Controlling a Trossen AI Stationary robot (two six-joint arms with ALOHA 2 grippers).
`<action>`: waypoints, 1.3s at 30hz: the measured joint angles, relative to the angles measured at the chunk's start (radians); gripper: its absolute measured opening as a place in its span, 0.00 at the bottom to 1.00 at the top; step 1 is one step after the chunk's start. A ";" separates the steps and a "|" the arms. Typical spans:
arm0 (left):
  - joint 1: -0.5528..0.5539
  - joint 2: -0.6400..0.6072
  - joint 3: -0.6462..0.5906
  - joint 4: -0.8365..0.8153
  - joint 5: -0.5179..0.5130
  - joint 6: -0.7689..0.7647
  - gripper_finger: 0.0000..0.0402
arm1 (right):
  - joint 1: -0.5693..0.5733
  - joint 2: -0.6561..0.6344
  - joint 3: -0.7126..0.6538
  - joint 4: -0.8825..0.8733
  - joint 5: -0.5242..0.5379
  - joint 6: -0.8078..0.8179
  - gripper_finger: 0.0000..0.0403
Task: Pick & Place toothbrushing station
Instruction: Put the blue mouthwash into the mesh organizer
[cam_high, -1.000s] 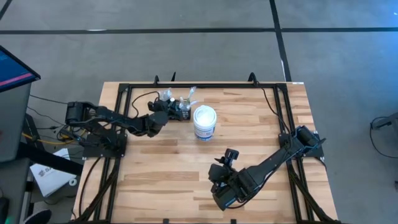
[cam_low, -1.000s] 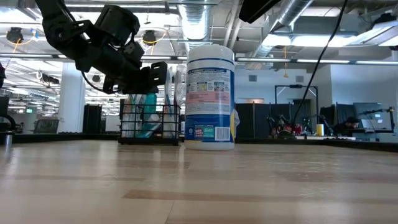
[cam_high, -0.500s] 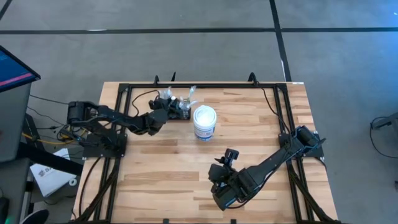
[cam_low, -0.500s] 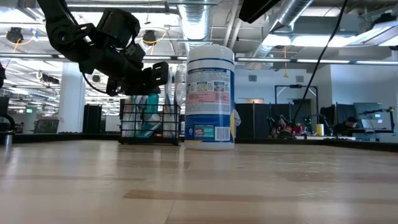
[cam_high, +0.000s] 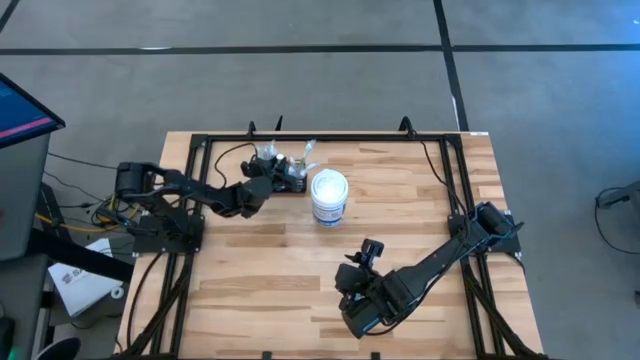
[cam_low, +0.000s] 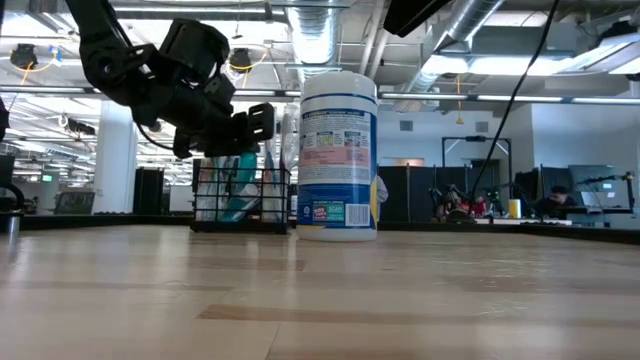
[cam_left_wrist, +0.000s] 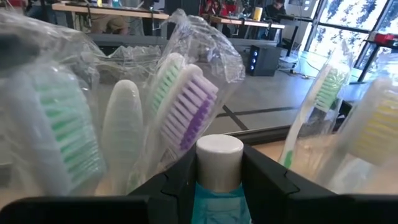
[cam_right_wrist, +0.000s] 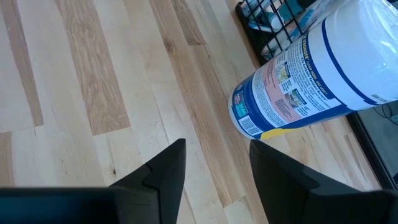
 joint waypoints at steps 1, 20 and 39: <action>-0.003 -0.004 0.000 0.002 0.003 0.001 0.26 | 0.000 0.000 0.000 0.000 0.000 0.000 0.42; -0.027 -0.069 -0.005 -0.004 0.024 0.032 0.26 | 0.000 0.000 0.000 0.000 0.000 0.000 0.42; -0.052 -0.069 -0.004 -0.003 0.025 0.114 0.26 | 0.000 0.000 0.000 0.000 -0.003 0.002 0.41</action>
